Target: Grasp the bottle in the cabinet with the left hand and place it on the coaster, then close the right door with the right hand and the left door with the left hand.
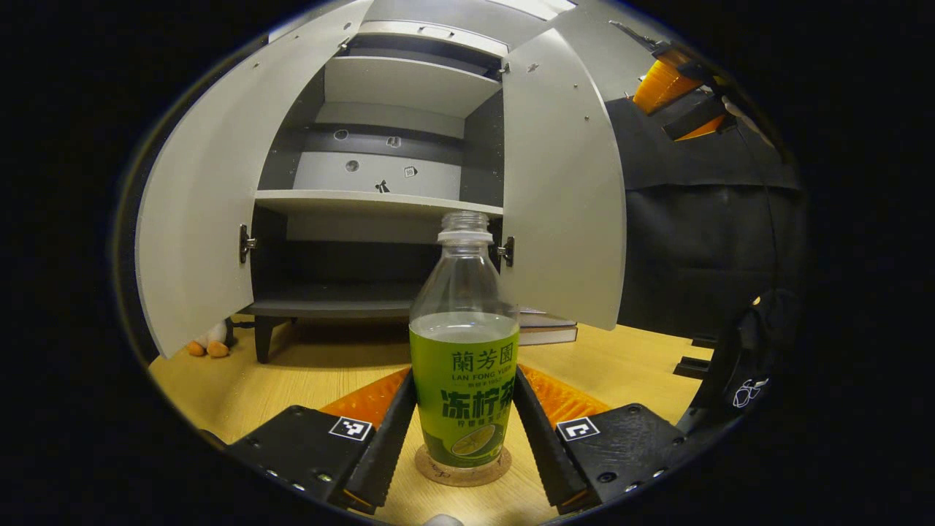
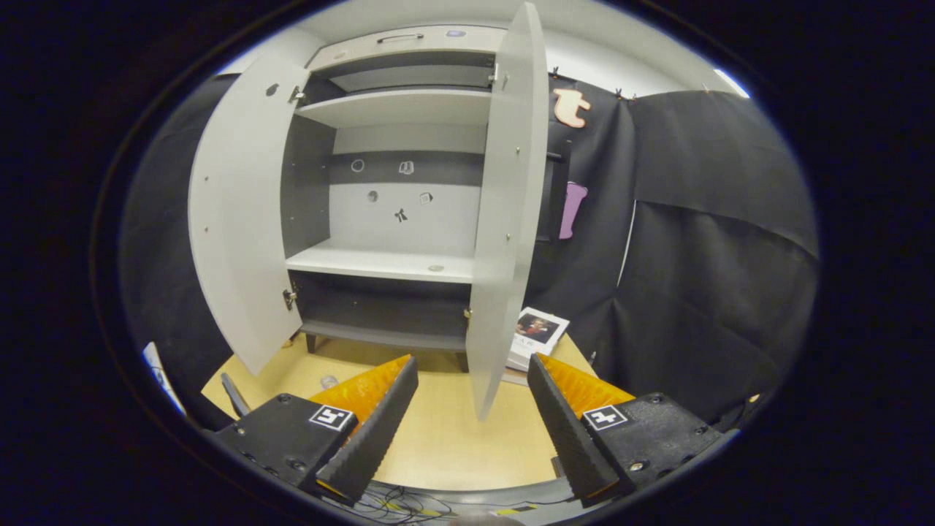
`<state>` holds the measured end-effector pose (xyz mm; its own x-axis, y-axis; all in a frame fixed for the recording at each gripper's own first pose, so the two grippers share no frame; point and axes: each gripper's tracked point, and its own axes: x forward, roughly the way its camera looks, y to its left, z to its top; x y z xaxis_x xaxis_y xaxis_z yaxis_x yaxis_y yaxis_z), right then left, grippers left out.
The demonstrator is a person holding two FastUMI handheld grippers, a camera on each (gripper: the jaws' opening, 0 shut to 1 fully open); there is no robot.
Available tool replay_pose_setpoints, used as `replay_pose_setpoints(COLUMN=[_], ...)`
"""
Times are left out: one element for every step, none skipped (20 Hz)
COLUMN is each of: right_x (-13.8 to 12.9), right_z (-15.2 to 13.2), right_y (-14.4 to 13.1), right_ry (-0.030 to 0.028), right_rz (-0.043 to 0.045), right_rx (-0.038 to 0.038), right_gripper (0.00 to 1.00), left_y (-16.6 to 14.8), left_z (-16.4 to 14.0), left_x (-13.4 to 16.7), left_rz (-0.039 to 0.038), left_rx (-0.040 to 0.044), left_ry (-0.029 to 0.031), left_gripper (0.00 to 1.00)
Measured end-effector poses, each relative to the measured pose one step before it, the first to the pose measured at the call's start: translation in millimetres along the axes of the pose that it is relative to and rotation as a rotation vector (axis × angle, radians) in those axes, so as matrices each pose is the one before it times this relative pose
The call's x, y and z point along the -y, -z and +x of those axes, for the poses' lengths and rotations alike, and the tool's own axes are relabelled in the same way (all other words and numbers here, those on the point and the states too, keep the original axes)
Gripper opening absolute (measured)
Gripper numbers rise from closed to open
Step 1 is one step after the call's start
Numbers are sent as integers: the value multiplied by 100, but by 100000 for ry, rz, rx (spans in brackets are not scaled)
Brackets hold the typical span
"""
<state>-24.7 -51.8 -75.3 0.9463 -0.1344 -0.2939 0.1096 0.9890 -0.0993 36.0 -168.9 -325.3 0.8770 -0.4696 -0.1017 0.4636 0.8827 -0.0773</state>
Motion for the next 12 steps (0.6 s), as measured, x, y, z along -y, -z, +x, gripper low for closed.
replay_pose_setpoints(right_x=[-128, -373, -173, -166, -280, -137, -184, -221, -222, -195, -133, -25], right_z=[-119, -54, -19, 18, -64, 24, 42, 71, 103, 199, 115, 96], right_y=[180, -86, 217, 170, 175, 103, 36, -7, 52, 19, 130, 81], right_ry=[-239, -1233, -70, -279, -277, -304, -526, -587, -581, -665, -446, -78], right_rz=[-493, 373, -140, -702, -855, -739, -49, 520, 531, 543, 455, 310], right_rx=[-519, -89, -706, -811, -561, -491, -335, -65, -33, -139, 15, -12], right_gripper=[100, 100, 99, 99, 99, 100, 100, 100, 100, 100, 100, 100], left_y=[410, 470, 578, 373, 142, 105, -233, -271, -484, -613, -532, -669], left_z=[154, 256, 20, 95, -21, -28, -144, -81, -93, -161, -100, -164], left_x=[-149, -71, -69, -132, -82, 22, -71, -40, -165, -5, 127, 78], left_rz=[418, -475, -883, -544, -5, 100, 780, 236, 342, 13, 6, 244], left_rx=[537, -25, -527, -611, -8, -354, 167, -474, 578, 539, 289, 881], left_ry=[411, 476, 278, -380, -528, -96, -648, -534, -832, 18, -7, -22], left_gripper=[76, 76, 80, 80, 79, 79, 80, 81, 88, 95, 97, 97])
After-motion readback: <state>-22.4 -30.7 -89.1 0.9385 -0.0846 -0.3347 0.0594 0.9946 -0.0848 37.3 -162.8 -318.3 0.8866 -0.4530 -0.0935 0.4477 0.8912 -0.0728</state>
